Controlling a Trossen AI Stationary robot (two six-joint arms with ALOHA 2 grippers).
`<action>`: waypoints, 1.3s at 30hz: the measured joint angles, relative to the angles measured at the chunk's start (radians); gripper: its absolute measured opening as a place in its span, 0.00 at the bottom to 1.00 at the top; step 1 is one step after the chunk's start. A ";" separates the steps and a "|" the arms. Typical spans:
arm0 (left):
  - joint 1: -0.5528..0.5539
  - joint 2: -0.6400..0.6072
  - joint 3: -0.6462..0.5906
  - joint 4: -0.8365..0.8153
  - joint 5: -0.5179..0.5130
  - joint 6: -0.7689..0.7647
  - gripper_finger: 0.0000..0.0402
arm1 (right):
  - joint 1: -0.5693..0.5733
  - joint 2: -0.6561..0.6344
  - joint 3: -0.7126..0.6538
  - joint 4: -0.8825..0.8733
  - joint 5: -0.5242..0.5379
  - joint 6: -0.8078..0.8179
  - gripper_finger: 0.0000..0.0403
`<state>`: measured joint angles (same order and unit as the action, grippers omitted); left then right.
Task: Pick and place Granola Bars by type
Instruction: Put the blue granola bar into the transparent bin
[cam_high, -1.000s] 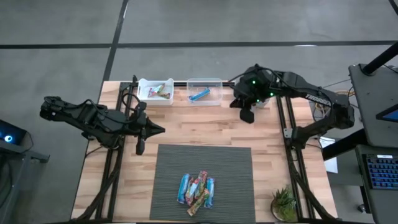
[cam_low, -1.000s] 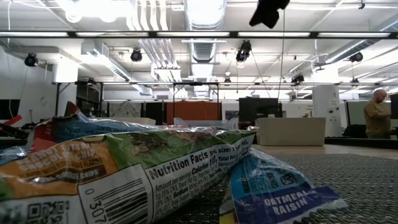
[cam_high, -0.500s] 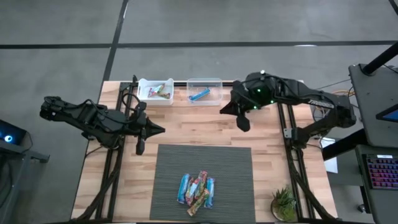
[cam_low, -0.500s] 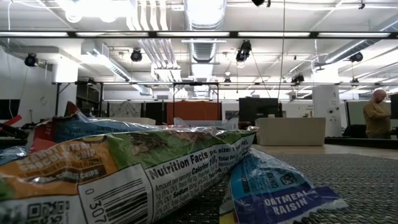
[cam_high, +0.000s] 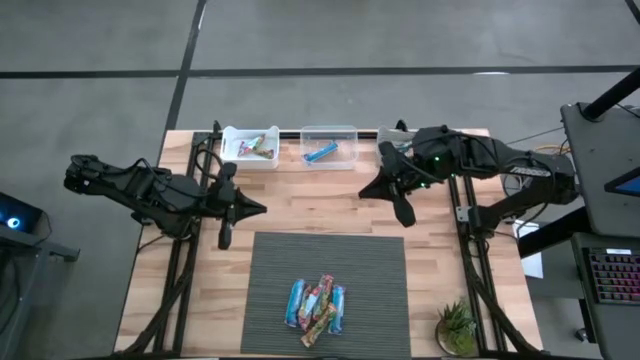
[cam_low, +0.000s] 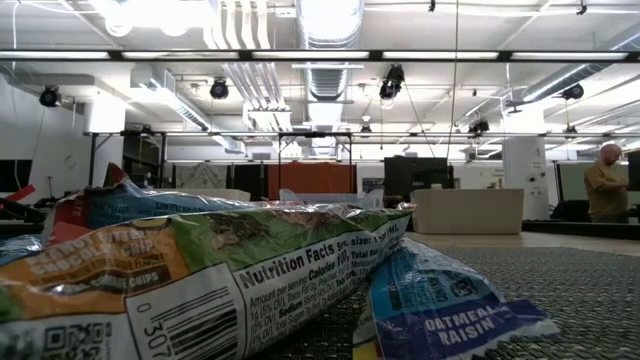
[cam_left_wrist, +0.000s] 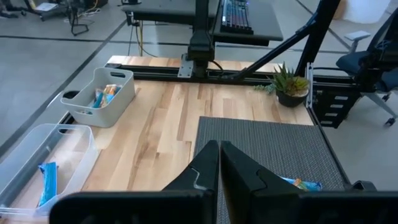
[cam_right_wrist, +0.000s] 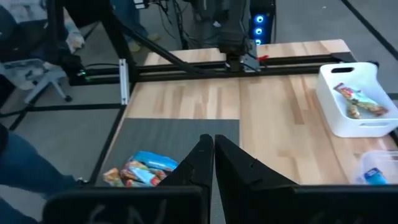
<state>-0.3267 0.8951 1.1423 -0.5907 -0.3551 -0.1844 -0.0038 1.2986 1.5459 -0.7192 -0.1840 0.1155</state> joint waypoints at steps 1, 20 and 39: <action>0.000 0.000 0.000 0.000 0.000 0.000 0.00 | 0.005 -0.002 0.000 0.000 0.000 0.006 0.02; 0.000 0.004 0.000 0.000 -0.011 -0.112 0.31 | 0.020 -0.003 -0.001 0.000 0.003 0.043 0.02; 0.000 0.029 0.000 0.000 -0.009 -0.072 0.42 | 0.019 -0.003 -0.001 -0.002 0.003 0.052 0.02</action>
<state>-0.3267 0.9245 1.1423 -0.5907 -0.3637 -0.2562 0.0154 1.2961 1.5447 -0.7208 -0.1814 0.1671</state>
